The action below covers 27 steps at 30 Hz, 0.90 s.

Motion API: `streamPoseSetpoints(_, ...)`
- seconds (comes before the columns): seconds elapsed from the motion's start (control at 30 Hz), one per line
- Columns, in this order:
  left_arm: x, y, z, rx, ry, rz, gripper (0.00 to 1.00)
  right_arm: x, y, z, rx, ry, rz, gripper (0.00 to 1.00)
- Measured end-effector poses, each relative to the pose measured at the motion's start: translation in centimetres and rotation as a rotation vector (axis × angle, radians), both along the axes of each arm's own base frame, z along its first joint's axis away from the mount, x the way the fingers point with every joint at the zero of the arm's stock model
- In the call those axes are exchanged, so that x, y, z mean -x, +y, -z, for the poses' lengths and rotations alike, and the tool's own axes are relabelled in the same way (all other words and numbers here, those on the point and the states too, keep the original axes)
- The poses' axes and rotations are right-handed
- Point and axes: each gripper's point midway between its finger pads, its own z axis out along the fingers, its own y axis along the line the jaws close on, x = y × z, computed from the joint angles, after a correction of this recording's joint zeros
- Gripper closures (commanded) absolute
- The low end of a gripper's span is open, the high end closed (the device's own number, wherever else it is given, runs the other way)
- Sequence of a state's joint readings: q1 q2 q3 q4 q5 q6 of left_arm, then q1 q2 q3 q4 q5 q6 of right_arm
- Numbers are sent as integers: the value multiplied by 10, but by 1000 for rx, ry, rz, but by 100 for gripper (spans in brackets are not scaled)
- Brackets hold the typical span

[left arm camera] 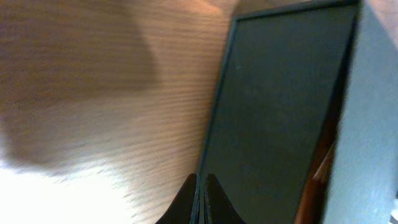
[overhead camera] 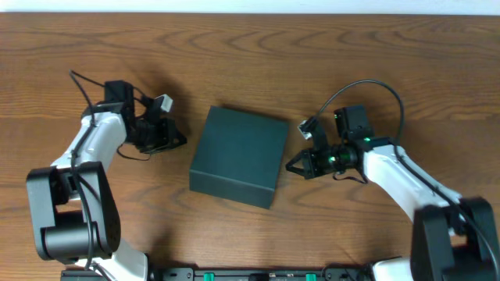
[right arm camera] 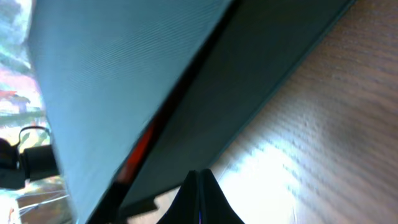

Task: Pack container

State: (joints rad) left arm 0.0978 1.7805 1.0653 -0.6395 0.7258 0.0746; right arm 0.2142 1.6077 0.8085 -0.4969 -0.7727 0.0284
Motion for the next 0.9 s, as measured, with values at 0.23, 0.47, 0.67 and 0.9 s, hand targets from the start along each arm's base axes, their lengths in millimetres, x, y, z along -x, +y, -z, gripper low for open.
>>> streamPoseSetpoints(0.23, -4, -32, 6, 8, 0, 42, 94, -7, 5, 25, -8, 77, 46, 99)
streamPoseSetpoints(0.47, -15, -36, 7, -4, -17, 5, 94, -33, 18, 23, -64, 10, 91, 98)
streamPoseSetpoints(0.67, -28, -36, 8, -28, -45, -38, 94, -55, 20, 18, -87, -43, 155, 99)
streamPoseSetpoints(0.9, -46, -36, 1, -56, -87, -74, 94, -71, 21, 12, -92, -77, 187, 99)
